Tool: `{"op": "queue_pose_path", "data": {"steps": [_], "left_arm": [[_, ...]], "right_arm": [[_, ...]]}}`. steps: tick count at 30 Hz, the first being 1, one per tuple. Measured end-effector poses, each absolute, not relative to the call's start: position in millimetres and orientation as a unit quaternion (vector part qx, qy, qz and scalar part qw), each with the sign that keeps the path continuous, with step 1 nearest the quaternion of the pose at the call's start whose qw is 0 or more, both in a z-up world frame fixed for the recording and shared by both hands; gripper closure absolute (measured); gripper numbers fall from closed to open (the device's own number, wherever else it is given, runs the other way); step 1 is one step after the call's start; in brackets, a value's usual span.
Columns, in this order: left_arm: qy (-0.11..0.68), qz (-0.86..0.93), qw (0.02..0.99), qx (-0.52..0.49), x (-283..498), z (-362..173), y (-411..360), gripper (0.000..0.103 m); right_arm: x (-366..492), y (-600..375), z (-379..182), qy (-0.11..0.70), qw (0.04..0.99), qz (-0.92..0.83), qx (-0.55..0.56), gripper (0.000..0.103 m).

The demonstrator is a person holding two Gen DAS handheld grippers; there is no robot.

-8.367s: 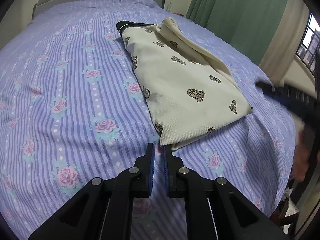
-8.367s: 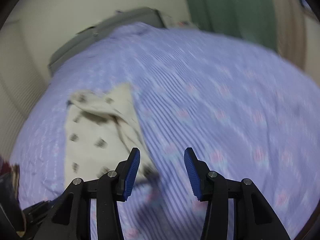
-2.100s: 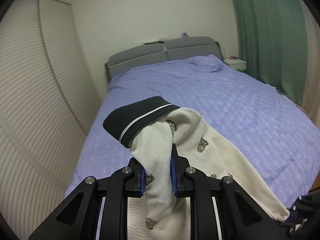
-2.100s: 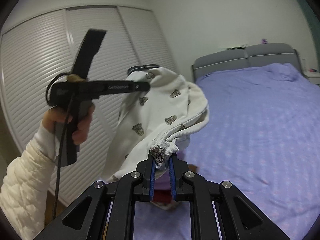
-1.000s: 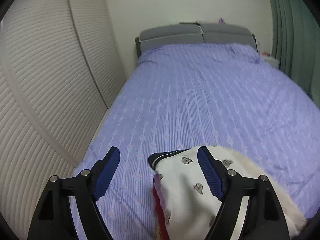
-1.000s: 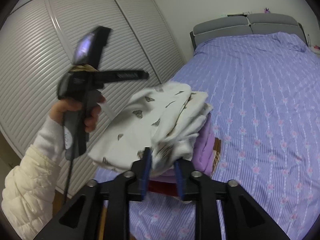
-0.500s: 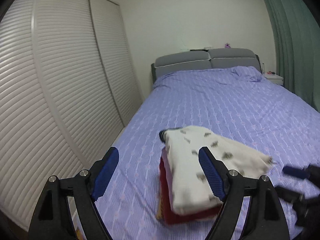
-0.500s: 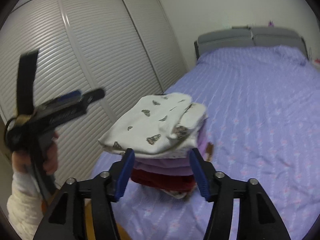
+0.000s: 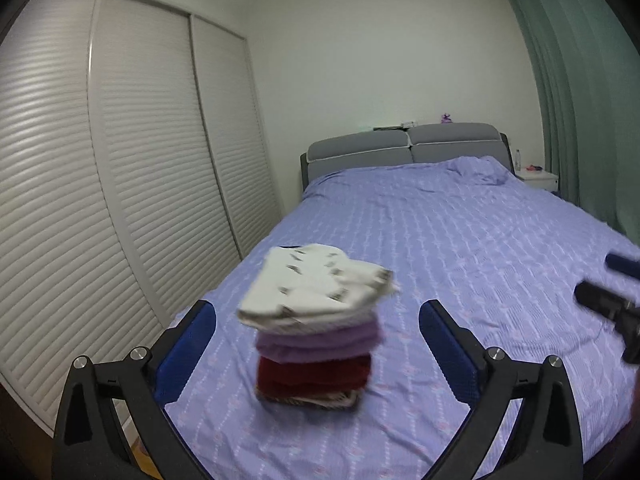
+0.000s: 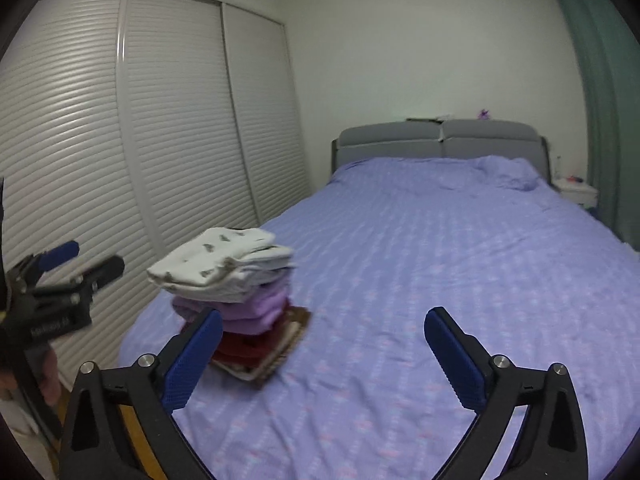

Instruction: Fold small clothes

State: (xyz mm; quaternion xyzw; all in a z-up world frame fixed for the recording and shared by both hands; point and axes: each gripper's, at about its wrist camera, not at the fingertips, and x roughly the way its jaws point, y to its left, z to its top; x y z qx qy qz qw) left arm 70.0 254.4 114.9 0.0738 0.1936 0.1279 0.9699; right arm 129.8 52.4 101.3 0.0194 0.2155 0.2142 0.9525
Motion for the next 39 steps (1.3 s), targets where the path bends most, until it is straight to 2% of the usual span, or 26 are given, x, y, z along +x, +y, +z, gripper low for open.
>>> {"op": "queue_pose_path", "data": {"steps": [8,16,21,39], "left_arm": [[0.216,0.087,0.97,0.07,49.9,75.5,174.4,0.0],[0.227,0.061,0.97,0.06,42.1,50.0,120.9,0.0],[0.246,0.021,0.968,0.038,43.7,44.1,105.9,0.0],[0.229,0.006,0.972,0.053,33.0,50.9,86.3,0.0]], "right_arm": [[93.4,-30.8,84.0,0.211,0.967,0.141,-0.01,0.001],[61.0,-90.0,65.1,0.23,0.969,0.09,0.015,0.001],[48.2,-106.7,58.7,0.236,0.97,0.059,0.004,0.001],[40.9,-124.5,51.0,0.24,0.969,0.057,0.024,0.001]]}}
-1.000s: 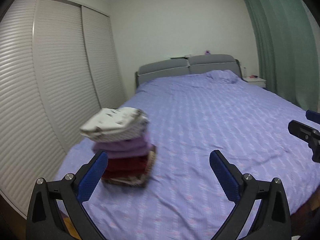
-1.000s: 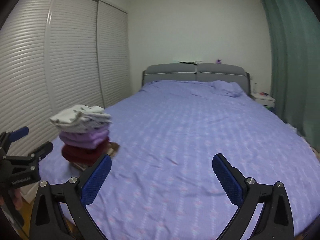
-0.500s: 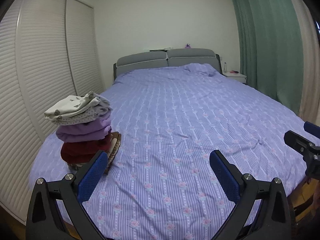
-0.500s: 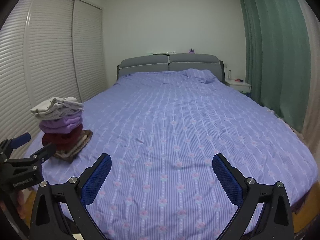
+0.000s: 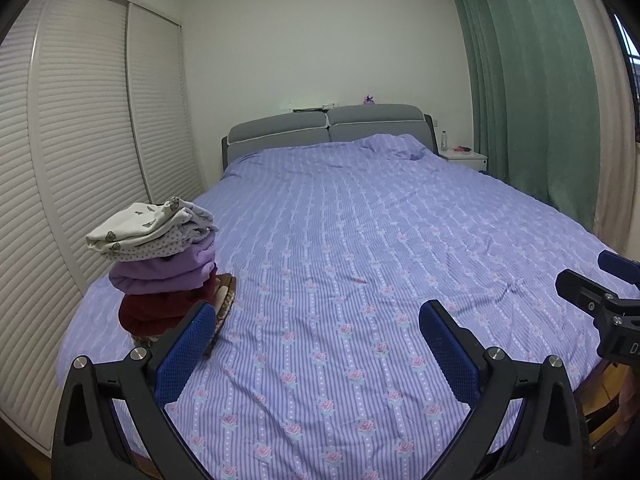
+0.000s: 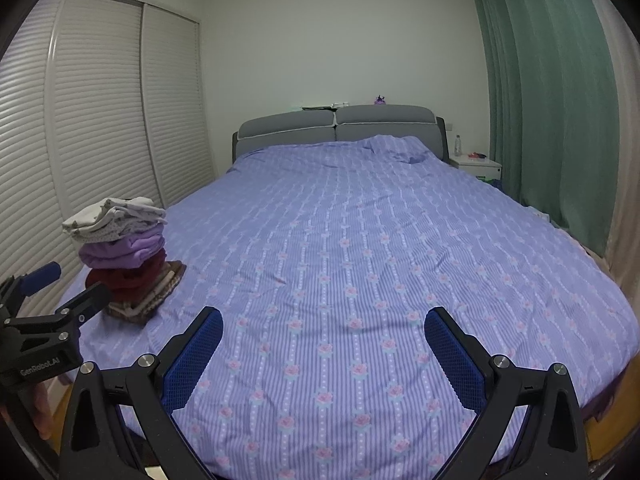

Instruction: Fold small clothes

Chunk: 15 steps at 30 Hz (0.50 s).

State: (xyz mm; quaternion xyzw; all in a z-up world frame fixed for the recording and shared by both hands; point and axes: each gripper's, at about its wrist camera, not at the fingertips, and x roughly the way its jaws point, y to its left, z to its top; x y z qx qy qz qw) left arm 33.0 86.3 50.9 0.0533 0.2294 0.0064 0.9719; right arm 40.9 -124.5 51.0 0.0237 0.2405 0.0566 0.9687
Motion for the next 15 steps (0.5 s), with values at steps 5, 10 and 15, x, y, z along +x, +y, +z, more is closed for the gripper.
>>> {"op": "queue_pose_path", "data": {"steps": [5,10,15], "left_arm": [[0.229,0.005,0.972,0.05,34.1,52.1,84.9,0.0],[0.234,0.005,0.971,0.051,36.4,49.3,84.2,0.0],[0.235,0.013,0.97,0.06,38.1,47.0,82.3,0.0]], "right_arm": [[42.8,-127.0,50.2,0.243,0.968,0.056,0.025,0.001],[44.9,-126.1,49.8,0.245,0.967,0.058,0.026,0.001],[45.9,-123.6,48.3,0.248,0.967,0.058,0.023,0.001]]}}
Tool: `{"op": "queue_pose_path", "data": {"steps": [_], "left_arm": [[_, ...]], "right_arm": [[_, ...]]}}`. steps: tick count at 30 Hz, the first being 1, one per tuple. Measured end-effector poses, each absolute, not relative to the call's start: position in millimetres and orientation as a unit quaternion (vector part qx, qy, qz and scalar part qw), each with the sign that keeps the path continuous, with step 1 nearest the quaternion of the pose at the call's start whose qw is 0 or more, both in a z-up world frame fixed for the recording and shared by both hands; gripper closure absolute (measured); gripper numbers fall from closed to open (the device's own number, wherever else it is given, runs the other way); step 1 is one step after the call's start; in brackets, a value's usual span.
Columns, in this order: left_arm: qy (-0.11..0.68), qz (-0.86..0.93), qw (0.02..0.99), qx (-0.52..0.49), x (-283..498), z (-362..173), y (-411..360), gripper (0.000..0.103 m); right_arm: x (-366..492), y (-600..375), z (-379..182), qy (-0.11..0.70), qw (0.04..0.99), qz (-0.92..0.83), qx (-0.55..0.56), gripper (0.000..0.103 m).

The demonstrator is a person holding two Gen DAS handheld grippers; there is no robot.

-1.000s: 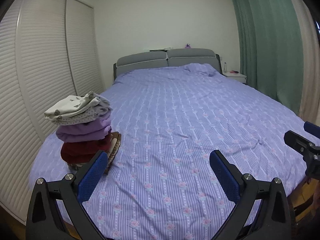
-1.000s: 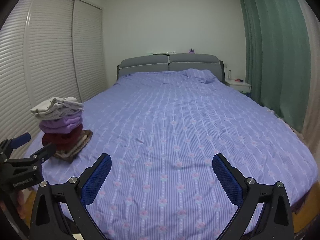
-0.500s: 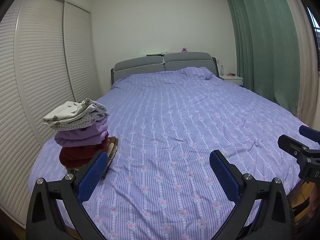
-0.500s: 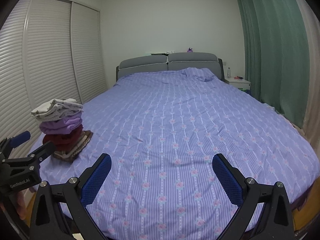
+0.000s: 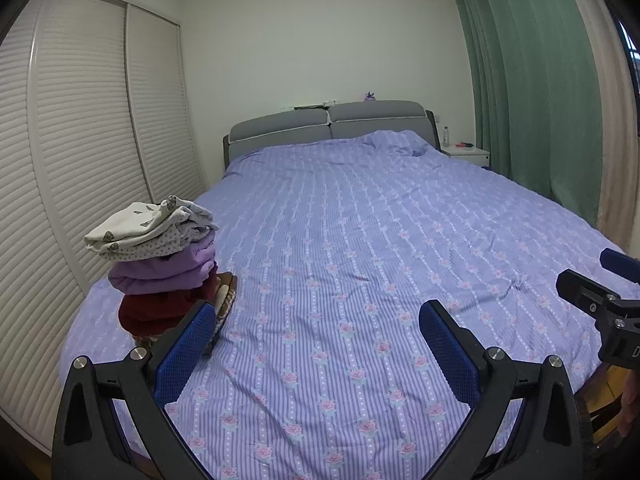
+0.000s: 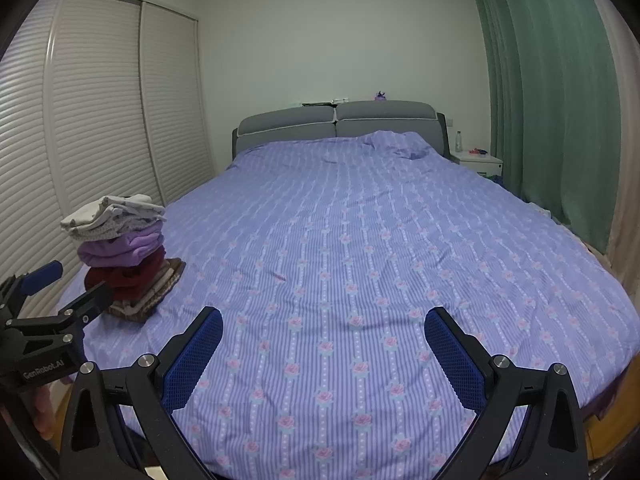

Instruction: Fold small clothes

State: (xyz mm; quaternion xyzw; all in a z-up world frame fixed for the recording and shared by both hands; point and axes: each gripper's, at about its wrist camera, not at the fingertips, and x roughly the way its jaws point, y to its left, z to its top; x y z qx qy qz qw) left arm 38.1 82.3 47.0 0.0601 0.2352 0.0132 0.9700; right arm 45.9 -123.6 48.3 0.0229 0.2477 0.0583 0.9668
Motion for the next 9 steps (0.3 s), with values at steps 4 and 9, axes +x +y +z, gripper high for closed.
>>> {"op": "queue_pose_path", "data": {"steps": [4,9], "left_arm": [[0.239,0.011,0.969,0.055,39.1,46.5,83.4,0.0],[0.243,0.005,0.969,0.048,40.0,46.4,86.0,0.0]], "right_arm": [[45.9,-123.2,48.1,0.248,0.967,0.06,0.023,0.001],[45.9,-122.9,48.0,0.248,0.967,0.059,0.023,0.001]]}}
